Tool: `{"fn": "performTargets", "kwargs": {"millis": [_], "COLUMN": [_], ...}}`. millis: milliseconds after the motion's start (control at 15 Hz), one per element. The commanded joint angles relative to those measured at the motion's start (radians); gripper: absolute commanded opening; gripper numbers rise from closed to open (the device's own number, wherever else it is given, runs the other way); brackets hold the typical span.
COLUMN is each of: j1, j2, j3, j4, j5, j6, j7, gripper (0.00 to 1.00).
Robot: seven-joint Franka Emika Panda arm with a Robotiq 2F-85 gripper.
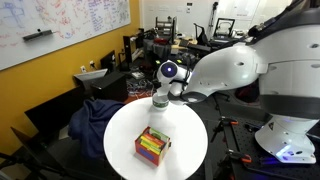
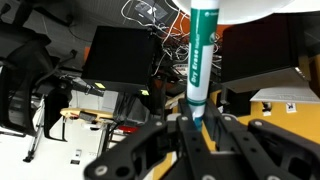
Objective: Pick up the marker and put it in the mug
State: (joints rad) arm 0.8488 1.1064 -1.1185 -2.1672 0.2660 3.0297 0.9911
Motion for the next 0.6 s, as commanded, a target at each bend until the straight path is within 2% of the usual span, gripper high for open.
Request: {"fn": "performTargets", "kwargs": {"millis": [0,133,200,267,533], "j1": [0.018,0.017,0.018,0.018,0.011], "j2": [0.05,0.057,0.059,0.061,0.057], "j3": [-0.027,-0.026,-0.027,-0.027,-0.021], "j4": [0.035,0.045,0.048,0.051,0.059], "j5": [0.015,0.013,0.014,0.013,0.014], "j6": [-0.039,-0.04,-0.037,-0.037,-0.034], "j7": [0.029,0.025,0.026,0.025,0.021], "gripper": [0.05,0.05,0.44,0.45,0.74]}}
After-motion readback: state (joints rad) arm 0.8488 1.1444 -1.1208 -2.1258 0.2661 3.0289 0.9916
